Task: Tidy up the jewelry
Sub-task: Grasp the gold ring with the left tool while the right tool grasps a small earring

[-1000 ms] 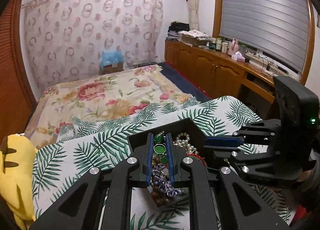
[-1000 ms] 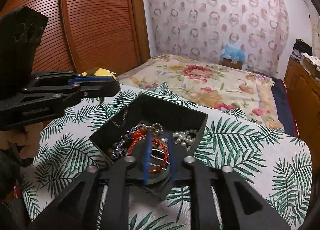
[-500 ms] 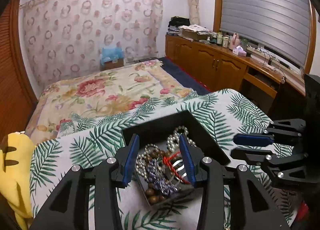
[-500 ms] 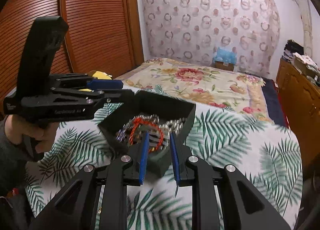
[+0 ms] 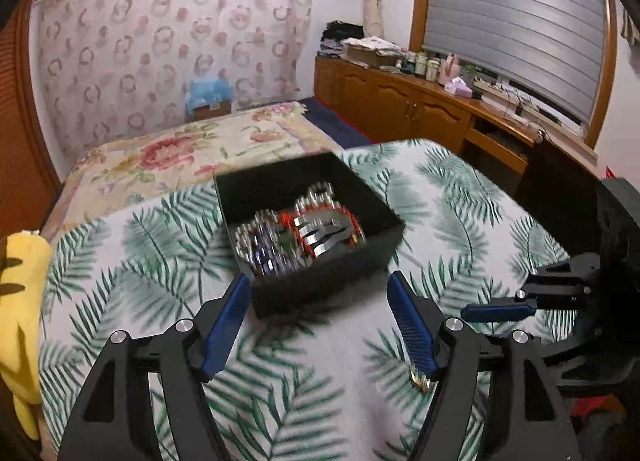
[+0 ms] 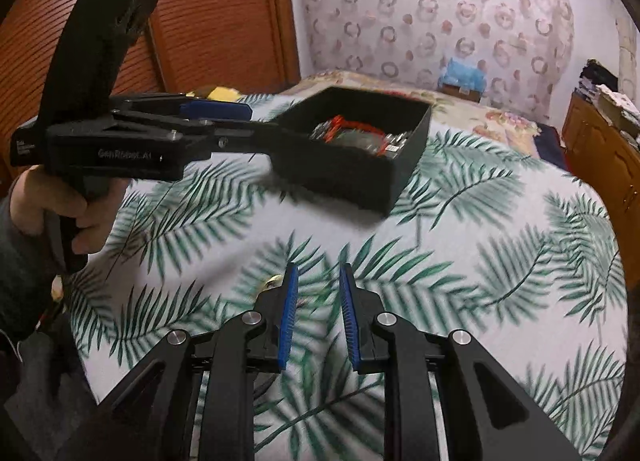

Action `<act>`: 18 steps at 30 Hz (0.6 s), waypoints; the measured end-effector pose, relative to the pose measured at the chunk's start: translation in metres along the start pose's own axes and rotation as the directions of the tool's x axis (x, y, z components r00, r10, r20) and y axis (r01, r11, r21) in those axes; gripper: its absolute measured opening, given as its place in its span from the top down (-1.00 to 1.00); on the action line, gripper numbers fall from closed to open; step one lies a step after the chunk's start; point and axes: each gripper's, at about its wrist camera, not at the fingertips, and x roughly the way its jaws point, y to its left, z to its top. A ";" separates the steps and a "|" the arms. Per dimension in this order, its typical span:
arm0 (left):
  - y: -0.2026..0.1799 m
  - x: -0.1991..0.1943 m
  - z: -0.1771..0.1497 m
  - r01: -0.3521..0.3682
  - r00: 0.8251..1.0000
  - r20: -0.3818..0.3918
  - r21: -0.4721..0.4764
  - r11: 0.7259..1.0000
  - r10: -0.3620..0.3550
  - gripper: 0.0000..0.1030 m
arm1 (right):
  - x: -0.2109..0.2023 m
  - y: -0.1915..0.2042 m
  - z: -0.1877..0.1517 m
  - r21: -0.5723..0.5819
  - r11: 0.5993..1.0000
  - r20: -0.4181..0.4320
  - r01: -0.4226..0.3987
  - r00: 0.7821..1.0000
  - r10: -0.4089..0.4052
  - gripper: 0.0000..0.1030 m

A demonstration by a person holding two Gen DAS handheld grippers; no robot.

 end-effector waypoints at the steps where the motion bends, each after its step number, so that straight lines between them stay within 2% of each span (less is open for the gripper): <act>1: -0.001 0.000 -0.006 -0.006 1.000 -0.012 0.000 1.000 0.006 -0.32 | 0.002 0.002 -0.003 -0.002 1.000 -0.008 -0.003 1.000 0.003 0.54; 9: -0.001 0.006 -0.042 0.000 0.996 -0.089 -0.021 1.000 -0.001 -0.32 | 0.019 0.012 -0.012 -0.030 0.999 -0.072 -0.022 0.997 0.020 0.54; 13: -0.006 0.011 -0.054 0.009 0.992 -0.123 -0.015 1.000 -0.011 -0.32 | 0.023 0.016 -0.009 -0.071 0.997 -0.077 0.011 0.997 -0.016 0.54; 15: -0.010 0.013 -0.057 0.016 0.991 -0.133 -0.009 1.000 -0.017 -0.32 | 0.026 0.019 -0.009 -0.109 0.993 -0.087 0.039 0.995 -0.049 0.63; 17: -0.015 0.014 -0.058 0.023 0.990 -0.142 0.004 1.000 -0.023 -0.32 | 0.026 0.018 -0.008 -0.115 0.993 -0.093 0.037 0.995 -0.047 0.78; 18: -0.018 0.014 -0.058 0.030 0.989 -0.144 0.009 0.999 -0.029 -0.32 | 0.025 0.016 -0.007 -0.112 0.993 -0.093 0.036 0.995 -0.046 0.78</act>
